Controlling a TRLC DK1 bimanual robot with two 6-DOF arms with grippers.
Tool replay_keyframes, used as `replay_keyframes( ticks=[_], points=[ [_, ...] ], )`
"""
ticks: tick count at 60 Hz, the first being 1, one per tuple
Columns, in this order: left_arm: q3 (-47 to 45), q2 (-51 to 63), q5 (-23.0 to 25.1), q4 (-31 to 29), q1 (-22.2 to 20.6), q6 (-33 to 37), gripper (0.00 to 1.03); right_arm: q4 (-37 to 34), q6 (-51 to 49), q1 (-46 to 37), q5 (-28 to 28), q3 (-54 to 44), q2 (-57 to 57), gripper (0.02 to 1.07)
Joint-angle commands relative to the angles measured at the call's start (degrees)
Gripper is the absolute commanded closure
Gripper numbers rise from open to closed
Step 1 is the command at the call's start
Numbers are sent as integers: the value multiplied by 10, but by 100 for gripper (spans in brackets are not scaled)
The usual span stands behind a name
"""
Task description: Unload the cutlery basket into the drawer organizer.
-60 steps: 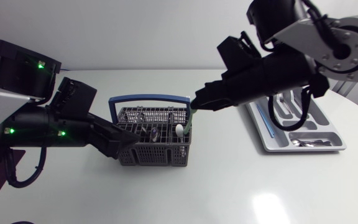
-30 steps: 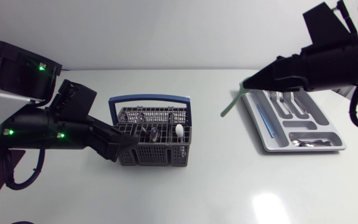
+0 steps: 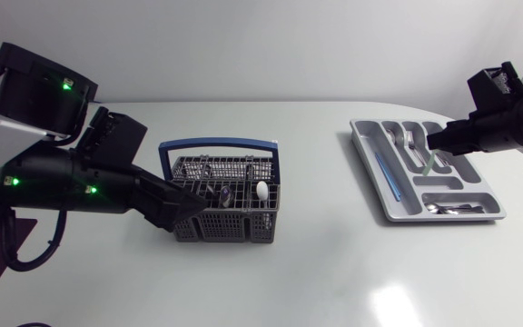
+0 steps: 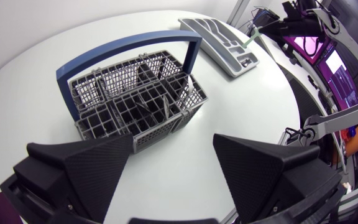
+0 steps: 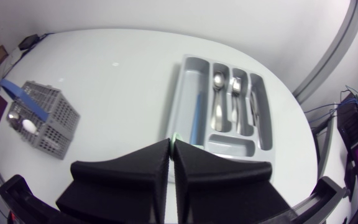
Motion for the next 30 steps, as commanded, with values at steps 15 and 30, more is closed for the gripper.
replay_keyframes(
  ticks=[15,30],
  points=[
    [19,8,2,-7,-25,-13,14,135,-72,-65,139,-55,126,101],
    [38,33,0,-17,-34,-20,16,221,-90,-87,197,-62,220,99]
  ],
)
